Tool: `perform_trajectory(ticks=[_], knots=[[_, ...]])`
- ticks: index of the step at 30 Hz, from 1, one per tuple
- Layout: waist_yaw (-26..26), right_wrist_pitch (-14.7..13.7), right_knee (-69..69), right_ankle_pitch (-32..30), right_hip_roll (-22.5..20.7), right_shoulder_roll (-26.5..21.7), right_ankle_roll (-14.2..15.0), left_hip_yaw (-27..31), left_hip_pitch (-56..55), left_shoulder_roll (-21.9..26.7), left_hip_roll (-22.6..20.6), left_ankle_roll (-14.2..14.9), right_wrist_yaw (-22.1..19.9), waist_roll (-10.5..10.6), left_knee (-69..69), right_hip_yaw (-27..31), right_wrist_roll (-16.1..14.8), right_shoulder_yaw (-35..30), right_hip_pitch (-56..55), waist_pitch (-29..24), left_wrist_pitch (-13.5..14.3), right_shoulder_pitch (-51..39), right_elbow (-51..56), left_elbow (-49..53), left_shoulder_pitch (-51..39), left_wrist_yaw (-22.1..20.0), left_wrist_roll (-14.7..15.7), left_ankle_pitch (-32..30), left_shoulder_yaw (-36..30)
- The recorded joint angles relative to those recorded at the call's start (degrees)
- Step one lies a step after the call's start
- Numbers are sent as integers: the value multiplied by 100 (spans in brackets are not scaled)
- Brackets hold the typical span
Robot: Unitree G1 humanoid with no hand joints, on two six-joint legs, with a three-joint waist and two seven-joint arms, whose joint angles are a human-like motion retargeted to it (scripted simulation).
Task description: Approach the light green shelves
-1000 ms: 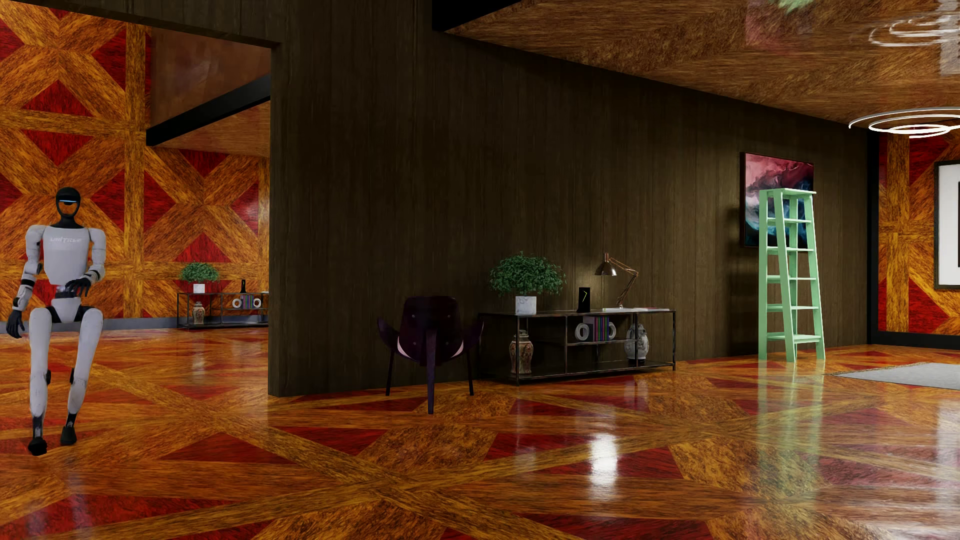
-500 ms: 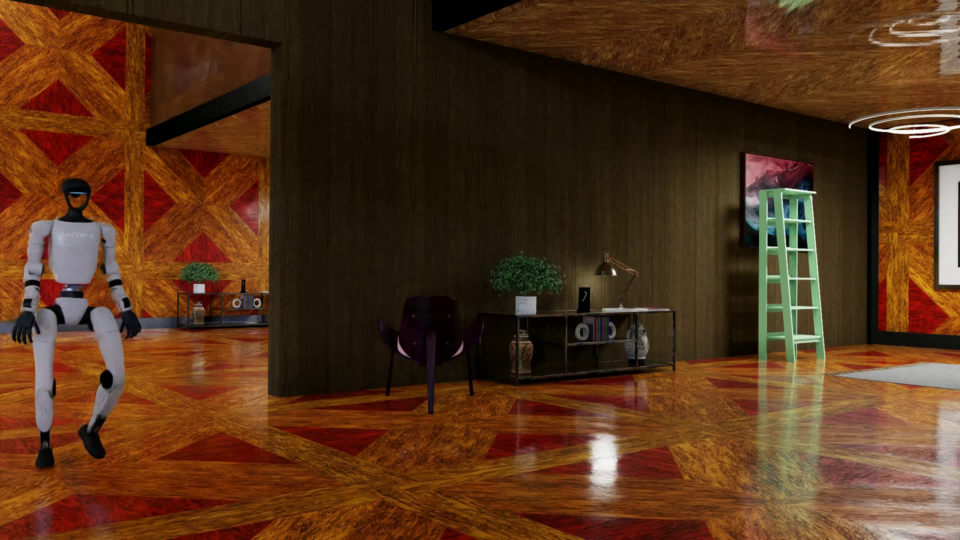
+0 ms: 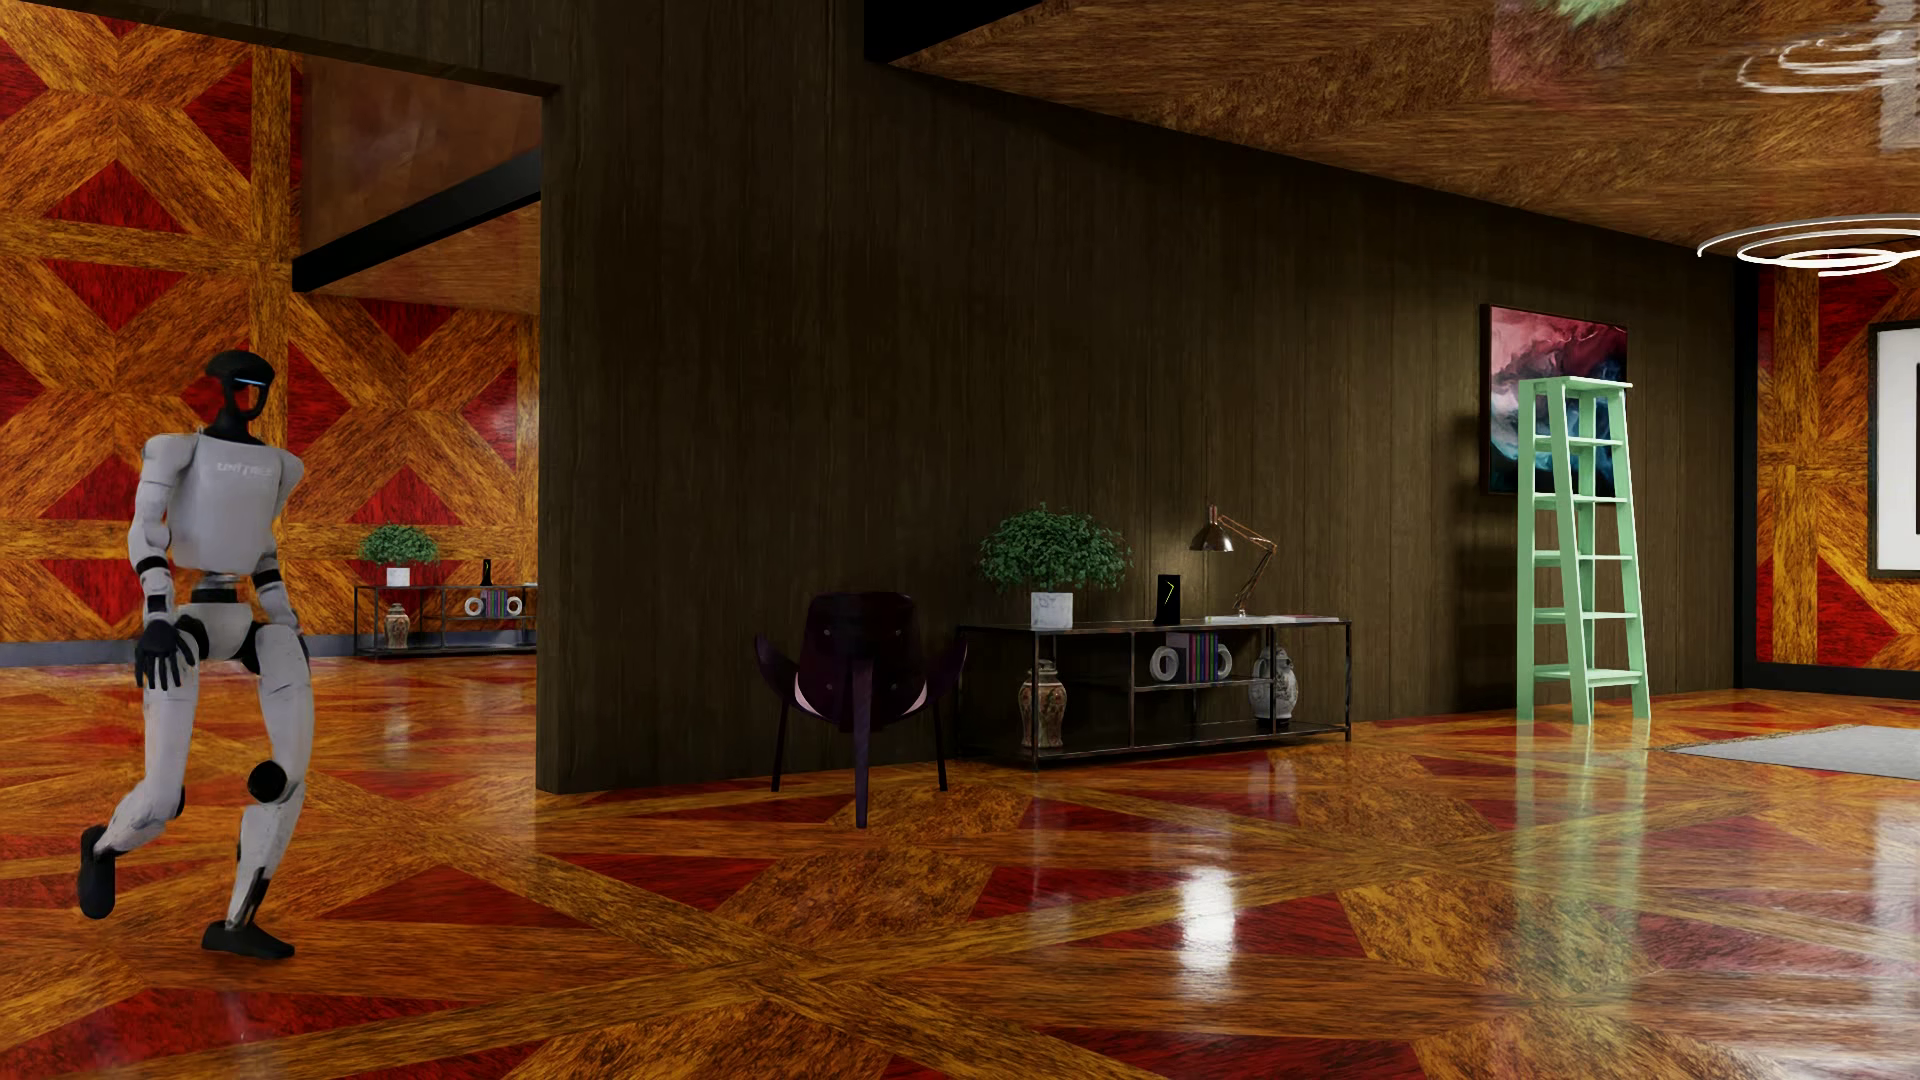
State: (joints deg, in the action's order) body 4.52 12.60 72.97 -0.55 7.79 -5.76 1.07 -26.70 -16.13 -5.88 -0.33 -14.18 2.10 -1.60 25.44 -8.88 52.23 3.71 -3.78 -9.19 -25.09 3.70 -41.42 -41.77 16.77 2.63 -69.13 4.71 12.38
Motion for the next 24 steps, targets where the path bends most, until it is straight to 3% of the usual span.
perform_trajectory(ticks=[2, 4, 6, 8, 10, 11, 12, 13, 14, 16, 17, 18, 19, 20, 21, 22, 24], knots=[[-154, 135, 839, 268, 214, 64, -180, 443, 640, 185, -505, 6, 138, -76, -344, 505, -1, 195, -1005, 11, 320, 443, -169, -188, -603, -83, -406, 175, -388], [-353, 280, 587, 255, 593, 199, -578, 1148, 1202, 394, -934, 16, 152, -120, -606, 584, -40, 406, -1777, 43, 942, 858, -223, 11, -1275, -30, -622, 342, -808], [-520, 269, -636, 402, 751, 388, -831, 1938, 1668, 705, -1233, 31, 89, -175, -697, 371, -160, 613, -2267, 57, 1618, 1281, -138, 510, -1874, 151, -697, 587, -1289], [-596, 205, -2983, 193, 498, 540, -688, 2537, 2057, 1034, -1405, 43, 90, -243, -773, 46, -142, 627, -2416, 52, 1886, 1547, -121, 1199, -2332, 170, -766, 840, -1676], [-606, 217, -5910, 55, -349, 584, -195, 2870, 2457, 1270, -1447, 44, 285, -284, -942, 500, -16, 525, -2235, 43, 1873, 1624, -114, 1862, -2501, 45, -625, 1041, -1829], [-584, 222, -6518, 176, -724, 541, 501, 2906, 2667, 1371, -1448, 49, 370, -290, -941, 752, 51, 492, -2283, 18, 1855, 1630, -73, 2063, -2489, -49, -468, 1131, -1842], [-565, 215, -6599, 140, -1026, 502, 680, 2888, 2863, 1433, -1444, 47, 377, -289, -881, 877, 56, 523, -2334, -7, 1778, 1613, -7, 2139, -2450, -132, -257, 1210, -1793], [-574, 195, -6244, 62, -1271, 454, 695, 2868, 3060, 1443, -1441, 35, 299, -269, -790, 1114, 43, 591, -2399, -24, 1674, 1588, 64, 2059, -2394, -196, 27, 1248, -1719], [-616, 200, -5670, -49, -1444, 444, 505, 2900, 3265, 1427, -1450, 38, 174, -236, -601, 1405, 2, 733, -2451, -27, 1498, 1608, 165, 1765, -2377, -131, 231, 1148, -1718], [-728, 232, -4726, -528, -1323, 596, -72, 3035, 3517, 1374, -1372, 60, -215, -124, -50, 1221, -313, 1189, -2384, -3, 1071, 1740, 408, 763, -2431, 164, 195, 522, -1897], [-780, 246, -4176, -130, -1153, 665, -243, 3064, 3413, 1316, -1311, 241, -378, -36, 573, 963, -509, 1398, -2409, -2, 786, 1795, 458, 157, -2430, 323, -13, 1, -2021], [-833, 303, -3748, 304, -986, 736, -317, 3025, 3074, 1282, -1201, 933, -486, 50, 1541, 709, -698, 1559, -2391, -10, 522, 1776, 412, -400, -2393, 493, -309, -469, -2175], [-879, 398, -3533, 658, -822, 739, -349, 2883, 2588, 1272, -1021, 2002, -454, 132, 2633, 466, -754, 1581, -2266, -12, 398, 1688, 263, -838, -2287, 758, -587, -898, -2335], [-896, 519, -3478, 929, -673, 677, -342, 2630, 2021, 1284, -667, 2247, -356, 215, 3603, 226, -673, 1491, -2060, -14, 394, 1535, 64, -1033, -2106, 878, -814, -1386, -2428], [-865, 631, -3505, 1141, -554, 579, -324, 2390, 1423, 1297, -224, 1994, -226, 302, 4333, 8, -522, 1327, -1815, -16, 425, 1330, -140, -1014, -1848, 841, -926, -1215, -2409], [-783, 594, -3610, 1306, -485, 448, -293, 2199, 847, 1275, 155, 1764, -87, 381, 4815, -177, -304, 1077, -1536, -15, 435, 1112, -318, -821, -1524, 625, -832, -850, -2207], [-536, 459, -3960, 1546, -480, 178, -243, 1912, -168, 1252, 729, 1562, 35, 504, 5020, -464, 157, 538, -935, -15, 440, 658, -544, -279, -762, 223, -229, -683, -1590]])
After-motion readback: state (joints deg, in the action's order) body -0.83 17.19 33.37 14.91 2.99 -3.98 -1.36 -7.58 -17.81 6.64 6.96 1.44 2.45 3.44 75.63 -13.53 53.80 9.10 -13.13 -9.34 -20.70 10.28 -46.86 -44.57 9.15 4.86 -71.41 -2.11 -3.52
